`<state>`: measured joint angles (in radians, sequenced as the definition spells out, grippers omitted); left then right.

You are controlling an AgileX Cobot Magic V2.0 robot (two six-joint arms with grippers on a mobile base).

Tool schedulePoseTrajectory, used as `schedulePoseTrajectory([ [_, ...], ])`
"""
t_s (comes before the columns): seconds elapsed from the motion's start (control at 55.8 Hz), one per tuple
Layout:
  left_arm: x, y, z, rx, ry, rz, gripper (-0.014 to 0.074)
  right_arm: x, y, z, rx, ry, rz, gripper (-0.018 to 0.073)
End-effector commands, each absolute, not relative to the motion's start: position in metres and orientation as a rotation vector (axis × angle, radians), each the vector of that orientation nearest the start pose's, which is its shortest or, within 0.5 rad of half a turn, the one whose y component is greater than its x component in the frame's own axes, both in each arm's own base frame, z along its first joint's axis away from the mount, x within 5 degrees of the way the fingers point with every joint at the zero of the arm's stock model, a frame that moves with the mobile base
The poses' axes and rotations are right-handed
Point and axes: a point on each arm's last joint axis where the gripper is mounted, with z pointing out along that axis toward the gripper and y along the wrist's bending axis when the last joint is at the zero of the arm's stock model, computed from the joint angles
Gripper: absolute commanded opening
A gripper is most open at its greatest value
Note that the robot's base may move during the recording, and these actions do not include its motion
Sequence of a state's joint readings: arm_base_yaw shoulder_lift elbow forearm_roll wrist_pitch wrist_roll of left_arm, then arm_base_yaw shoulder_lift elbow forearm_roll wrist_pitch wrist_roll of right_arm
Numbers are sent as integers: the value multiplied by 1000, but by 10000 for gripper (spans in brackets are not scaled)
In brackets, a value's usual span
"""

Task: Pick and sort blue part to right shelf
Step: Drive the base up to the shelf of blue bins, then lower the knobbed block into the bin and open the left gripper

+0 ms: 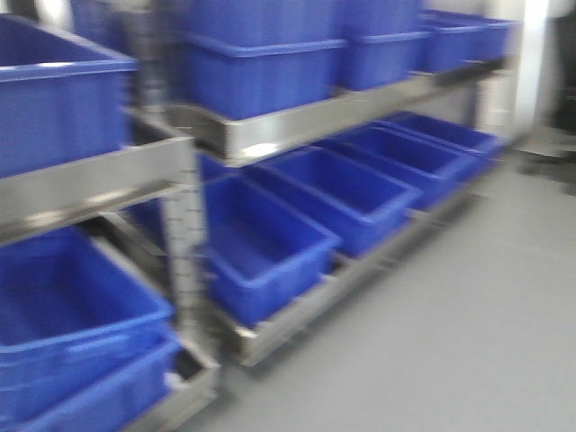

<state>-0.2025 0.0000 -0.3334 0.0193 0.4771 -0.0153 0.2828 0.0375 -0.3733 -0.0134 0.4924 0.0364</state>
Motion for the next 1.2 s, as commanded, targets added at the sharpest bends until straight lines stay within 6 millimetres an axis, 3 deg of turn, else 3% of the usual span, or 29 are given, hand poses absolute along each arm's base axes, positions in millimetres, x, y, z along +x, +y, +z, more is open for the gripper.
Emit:
schedulePoseTrajectory([
  [0.0,25,-5,296,141,1506,-167,335,29,8,306,-203,1527,224,153],
  [1.184,25,-5,296,141,1506,-167,335,29,8,306,-203,1527,224,153],
])
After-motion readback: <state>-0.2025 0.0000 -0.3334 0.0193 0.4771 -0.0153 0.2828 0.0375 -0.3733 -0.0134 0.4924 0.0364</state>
